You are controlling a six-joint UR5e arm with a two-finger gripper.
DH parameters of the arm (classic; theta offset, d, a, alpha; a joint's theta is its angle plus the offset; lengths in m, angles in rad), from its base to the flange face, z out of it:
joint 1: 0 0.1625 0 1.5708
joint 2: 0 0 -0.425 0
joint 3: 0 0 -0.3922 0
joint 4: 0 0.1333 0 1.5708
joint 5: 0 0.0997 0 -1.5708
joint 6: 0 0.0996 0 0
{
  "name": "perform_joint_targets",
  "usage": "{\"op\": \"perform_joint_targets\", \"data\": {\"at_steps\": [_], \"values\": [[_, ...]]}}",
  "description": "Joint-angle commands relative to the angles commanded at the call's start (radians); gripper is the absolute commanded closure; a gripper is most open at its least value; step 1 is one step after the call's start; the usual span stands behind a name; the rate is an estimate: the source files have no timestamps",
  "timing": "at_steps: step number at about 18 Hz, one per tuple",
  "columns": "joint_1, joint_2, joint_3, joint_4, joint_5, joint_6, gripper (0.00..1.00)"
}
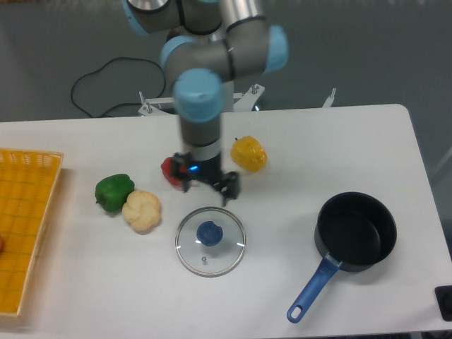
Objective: Pick up the bread
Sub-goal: 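Move the open gripper across the table toward the cream bread bun, then lower the gripper onto the bread bun and close on it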
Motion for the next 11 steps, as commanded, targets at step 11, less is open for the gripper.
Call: {"op": "perform_joint_targets", "data": {"at_steps": [11], "values": [[-0.14, -0.1, -0.018, 0.023, 0.042, -0.111, 0.01]]}}
